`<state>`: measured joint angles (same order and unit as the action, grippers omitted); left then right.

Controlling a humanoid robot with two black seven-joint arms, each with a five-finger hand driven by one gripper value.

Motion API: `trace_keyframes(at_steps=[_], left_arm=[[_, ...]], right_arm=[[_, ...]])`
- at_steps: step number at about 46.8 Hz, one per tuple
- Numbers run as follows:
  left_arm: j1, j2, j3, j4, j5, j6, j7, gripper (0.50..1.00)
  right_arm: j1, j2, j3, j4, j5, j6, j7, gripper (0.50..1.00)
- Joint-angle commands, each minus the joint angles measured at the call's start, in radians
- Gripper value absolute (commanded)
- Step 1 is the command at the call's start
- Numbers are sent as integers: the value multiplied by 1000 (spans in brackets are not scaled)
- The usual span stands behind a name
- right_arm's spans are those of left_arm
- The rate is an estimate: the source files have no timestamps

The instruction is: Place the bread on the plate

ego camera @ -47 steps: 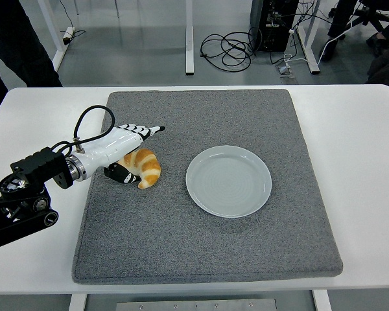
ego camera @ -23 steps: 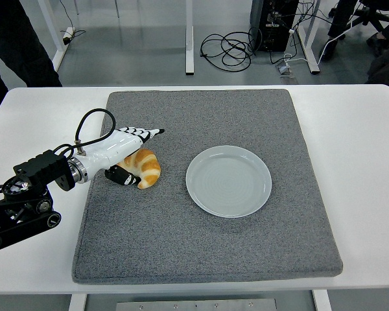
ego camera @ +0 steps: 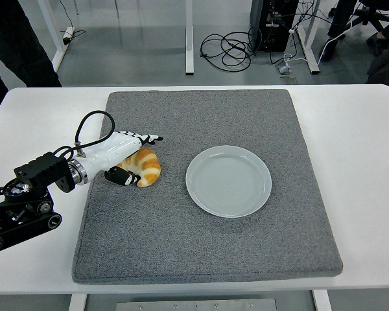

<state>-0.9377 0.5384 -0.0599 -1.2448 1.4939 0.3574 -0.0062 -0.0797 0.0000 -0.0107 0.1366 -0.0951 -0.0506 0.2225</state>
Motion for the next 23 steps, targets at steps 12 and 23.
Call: trace_keyframes(at_steps=[12,23], left_arm=[[39,-15,5,25,-12,-2,-54,563],[-12,-17,-12,36,-18,-8,-84,500]], right_arm=[[0,0,0,0,0,0,0,1000],[0,0,0,0,0,0,0,1000]])
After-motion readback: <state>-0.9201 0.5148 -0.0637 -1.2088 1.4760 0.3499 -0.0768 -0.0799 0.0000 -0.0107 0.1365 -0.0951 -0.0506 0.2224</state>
